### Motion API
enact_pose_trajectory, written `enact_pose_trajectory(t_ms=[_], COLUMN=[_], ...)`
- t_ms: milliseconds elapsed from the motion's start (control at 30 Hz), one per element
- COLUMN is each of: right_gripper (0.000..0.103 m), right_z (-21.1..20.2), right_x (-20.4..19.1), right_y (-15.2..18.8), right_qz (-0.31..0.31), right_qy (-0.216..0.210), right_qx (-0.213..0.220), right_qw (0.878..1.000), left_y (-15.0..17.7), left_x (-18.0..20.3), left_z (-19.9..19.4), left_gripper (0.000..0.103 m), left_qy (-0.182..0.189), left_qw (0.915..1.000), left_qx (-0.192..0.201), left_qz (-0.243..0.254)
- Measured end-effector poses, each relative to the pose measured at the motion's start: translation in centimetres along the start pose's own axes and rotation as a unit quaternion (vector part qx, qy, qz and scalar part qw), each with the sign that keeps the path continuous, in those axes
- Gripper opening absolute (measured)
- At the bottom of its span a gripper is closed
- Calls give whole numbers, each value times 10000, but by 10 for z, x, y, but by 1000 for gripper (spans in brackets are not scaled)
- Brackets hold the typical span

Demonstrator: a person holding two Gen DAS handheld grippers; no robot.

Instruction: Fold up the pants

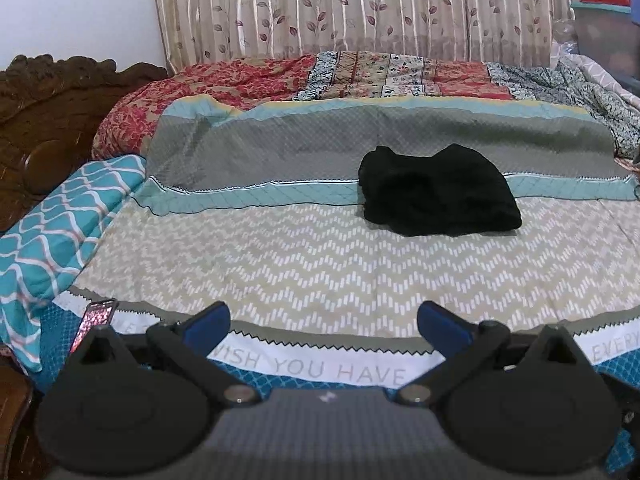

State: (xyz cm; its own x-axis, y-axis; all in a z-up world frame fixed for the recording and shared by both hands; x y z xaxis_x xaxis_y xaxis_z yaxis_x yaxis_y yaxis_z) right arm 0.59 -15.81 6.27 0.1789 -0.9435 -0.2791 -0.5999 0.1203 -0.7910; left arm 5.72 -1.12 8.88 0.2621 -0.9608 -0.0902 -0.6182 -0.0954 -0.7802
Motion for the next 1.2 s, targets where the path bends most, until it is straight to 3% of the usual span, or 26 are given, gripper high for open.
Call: enact_pose_trajectory(t_ms=[300,700,1200], right_gripper=[103,103,103], right_z=[0,-1,-4], right_x=[2,-1,-8], right_y=[1,0,-2], right_qz=[46,54,35], right_qy=[6,13,-30], right_qx=[-63,-69,-67], right_qw=[10000,10000,10000], left_y=[4,1,3], left_x=[-2,-17,-14], left_z=[5,9,9], left_gripper=[103,103,103], left_qy=[-84,-280,-182], left_qw=[9998,9996,9995], left_qx=[-86,-90,-234], left_qz=[152,-38,-101])
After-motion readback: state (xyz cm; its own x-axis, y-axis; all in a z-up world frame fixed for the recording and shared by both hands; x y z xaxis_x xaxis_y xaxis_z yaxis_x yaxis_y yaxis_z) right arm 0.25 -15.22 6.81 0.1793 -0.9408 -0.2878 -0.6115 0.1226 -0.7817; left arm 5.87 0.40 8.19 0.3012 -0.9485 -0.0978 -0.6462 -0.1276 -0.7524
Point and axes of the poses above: each gripper's, at about its wrist camera, not at the fingertips, and z roughly the way its jaws point, x to its right, y to its underside, the point moved 8 cm from there along z, roughly the way its jaws point, and after that the axes turned 7 degrees about -z, right-handed, at the moved point
